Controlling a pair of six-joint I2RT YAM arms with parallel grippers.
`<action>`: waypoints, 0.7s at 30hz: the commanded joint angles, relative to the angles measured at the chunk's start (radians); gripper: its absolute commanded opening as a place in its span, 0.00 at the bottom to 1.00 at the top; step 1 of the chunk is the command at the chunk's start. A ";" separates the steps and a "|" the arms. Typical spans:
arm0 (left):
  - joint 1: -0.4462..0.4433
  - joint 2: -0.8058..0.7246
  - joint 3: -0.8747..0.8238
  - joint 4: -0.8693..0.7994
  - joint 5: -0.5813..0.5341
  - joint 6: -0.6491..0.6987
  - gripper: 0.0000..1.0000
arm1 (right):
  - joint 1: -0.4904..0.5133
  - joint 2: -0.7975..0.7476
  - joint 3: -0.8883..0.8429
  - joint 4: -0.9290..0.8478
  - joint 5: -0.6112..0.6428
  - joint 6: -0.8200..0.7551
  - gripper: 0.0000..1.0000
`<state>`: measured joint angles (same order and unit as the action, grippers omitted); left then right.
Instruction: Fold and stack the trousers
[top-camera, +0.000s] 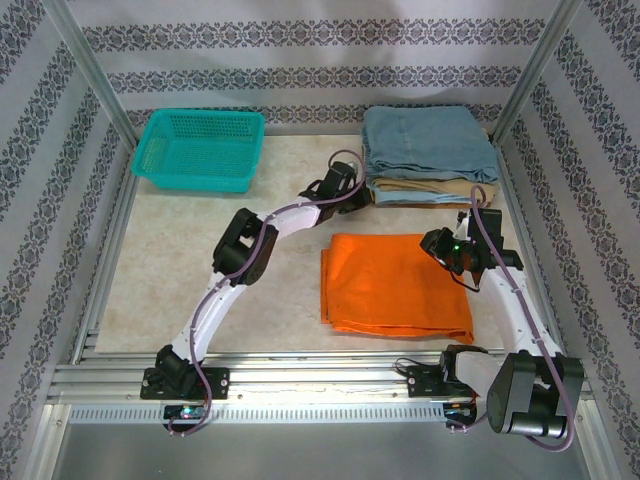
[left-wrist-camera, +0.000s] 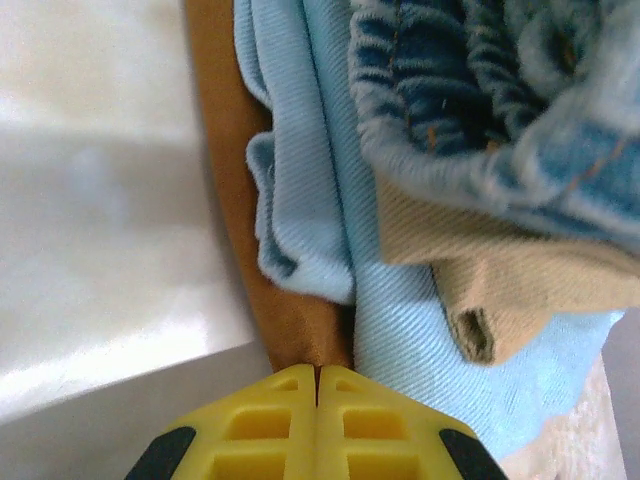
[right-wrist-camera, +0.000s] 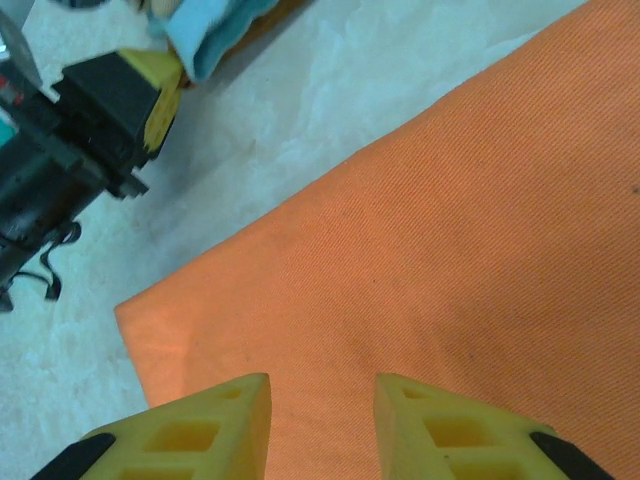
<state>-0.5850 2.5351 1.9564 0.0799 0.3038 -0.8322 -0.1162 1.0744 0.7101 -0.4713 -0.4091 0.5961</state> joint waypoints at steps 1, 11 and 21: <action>0.055 -0.048 -0.103 0.092 -0.019 0.030 0.00 | -0.011 -0.005 -0.015 0.023 -0.010 -0.003 0.33; 0.198 -0.365 -0.717 0.360 -0.082 -0.022 0.00 | -0.007 0.008 -0.042 0.044 -0.023 0.003 0.34; 0.244 -0.473 -0.825 0.307 0.071 -0.006 1.00 | 0.027 -0.001 -0.060 -0.030 0.049 -0.032 0.49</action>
<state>-0.3588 2.1117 1.1622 0.4721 0.3428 -0.8608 -0.0990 1.0927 0.6571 -0.4561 -0.4080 0.5900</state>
